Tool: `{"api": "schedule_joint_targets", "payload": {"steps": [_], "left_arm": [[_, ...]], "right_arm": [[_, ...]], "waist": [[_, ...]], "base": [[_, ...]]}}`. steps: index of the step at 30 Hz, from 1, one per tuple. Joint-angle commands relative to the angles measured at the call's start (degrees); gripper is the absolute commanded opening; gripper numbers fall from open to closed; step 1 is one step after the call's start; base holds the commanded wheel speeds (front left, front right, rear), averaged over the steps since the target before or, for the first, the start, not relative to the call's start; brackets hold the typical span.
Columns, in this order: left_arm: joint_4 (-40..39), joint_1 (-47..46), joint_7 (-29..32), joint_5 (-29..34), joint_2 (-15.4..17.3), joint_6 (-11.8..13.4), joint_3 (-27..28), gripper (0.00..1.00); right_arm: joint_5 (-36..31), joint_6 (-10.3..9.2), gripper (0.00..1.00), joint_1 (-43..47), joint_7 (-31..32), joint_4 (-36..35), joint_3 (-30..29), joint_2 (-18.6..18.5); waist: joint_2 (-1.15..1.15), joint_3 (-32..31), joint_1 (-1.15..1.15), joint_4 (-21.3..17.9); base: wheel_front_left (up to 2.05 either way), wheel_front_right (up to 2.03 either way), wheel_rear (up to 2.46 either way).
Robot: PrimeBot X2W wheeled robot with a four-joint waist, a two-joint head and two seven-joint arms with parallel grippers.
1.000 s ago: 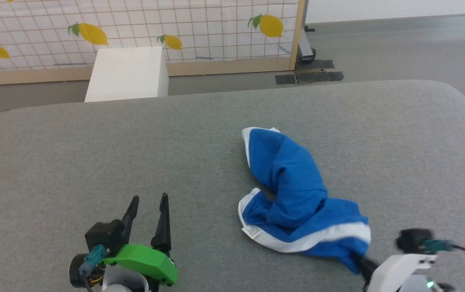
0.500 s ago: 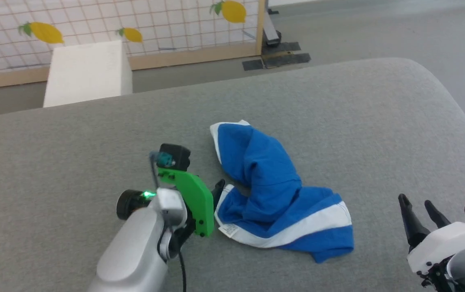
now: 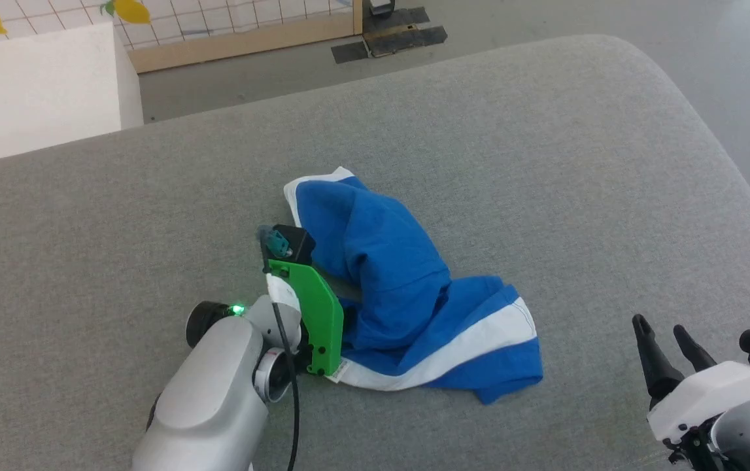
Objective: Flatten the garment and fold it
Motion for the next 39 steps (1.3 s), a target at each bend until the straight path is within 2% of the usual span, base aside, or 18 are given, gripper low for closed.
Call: {"api": "schedule_joint_targets", "payload": {"steps": [1,5,9,16,21,25,26,27,31,33,34,36,39], "left_arm": [[0.4,-0.2,-0.9,-0.2,0.3,0.3,0.3,0.00],[-1.3,0.3,-6.5,-3.8,-0.5,1.5,5.1,0.00],[-5.5,1.2,-13.6,-8.7,-1.0,3.6,12.6,0.00],[-11.9,11.1,-23.7,-14.3,-0.8,11.0,25.7,0.00],[-13.0,21.0,-26.6,-15.5,-1.7,15.9,30.1,0.00],[-12.6,26.2,-26.4,-16.8,-2.7,17.4,30.6,0.00],[-12.6,26.7,-26.2,-17.1,-2.8,17.1,30.3,0.45],[-12.8,26.7,-26.5,-17.1,-2.9,16.5,30.1,1.00],[-15.7,24.7,-31.1,-14.0,-0.8,13.0,28.5,1.00],[-18.3,23.7,-36.6,-9.3,1.9,10.5,26.8,1.00],[-20.6,23.8,-41.7,-5.0,3.8,8.8,25.1,1.00],[-22.8,24.9,-45.9,-1.1,5.0,8.4,24.0,1.00],[-25.6,27.7,-48.2,4.1,5.4,8.8,22.6,1.00]], "right_arm": [[0.2,-0.08,1.00,-1.3,-0.6,0.2,0.3,0.0],[0.2,-0.08,1.00,-1.4,-1.0,0.7,0.6,0.0],[-0.7,-0.08,1.00,-1.2,-0.7,0.7,0.5,0.0],[-1.3,-0.08,1.00,-1.2,0.4,0.3,1.8,0.0],[-1.3,-0.08,1.00,-0.4,1.0,0.1,2.5,0.0],[-1.3,-0.08,1.00,0.4,1.3,0.0,2.7,0.0],[-1.3,-0.08,1.00,0.6,1.5,0.0,2.8,0.0],[-1.3,-0.08,1.00,0.7,1.6,0.0,3.0,0.0],[-1.3,-0.08,1.00,1.3,1.9,-0.3,3.8,0.0],[-1.6,-0.08,1.00,1.4,2.5,-0.9,5.0,0.0],[-2.0,-0.08,1.00,1.2,3.4,-1.4,6.4,0.0],[-2.4,-0.08,1.00,0.7,4.8,-1.7,8.2,0.0],[-3.7,-0.08,1.00,-0.9,9.1,-1.0,11.4,0.0]], "waist": [[0.00,0.4,0.00,0.3],[0.00,-0.1,0.00,2.3],[0.00,-1.3,0.00,5.4],[0.00,-3.8,0.00,11.0],[0.00,-5.1,0.00,14.3],[0.00,-5.9,0.00,16.1],[0.00,-6.1,0.00,16.5],[0.00,-6.3,0.00,16.8],[0.00,-7.4,0.00,17.9],[0.00,-7.9,0.00,18.0],[0.00,-8.3,0.00,18.0],[0.00,-8.5,0.00,17.9],[0.00,-8.6,0.00,17.9]], "base": [[0.00,0.00,0.00],[0.00,0.00,0.00],[0.00,0.00,0.00],[0.00,0.00,0.00],[0.00,0.00,0.00],[0.00,0.00,0.00],[0.00,0.00,0.00],[0.00,0.00,0.00],[0.00,0.00,0.00],[0.00,0.00,0.00],[0.00,0.00,0.00],[0.00,0.00,0.00],[0.00,0.00,0.00]]}}
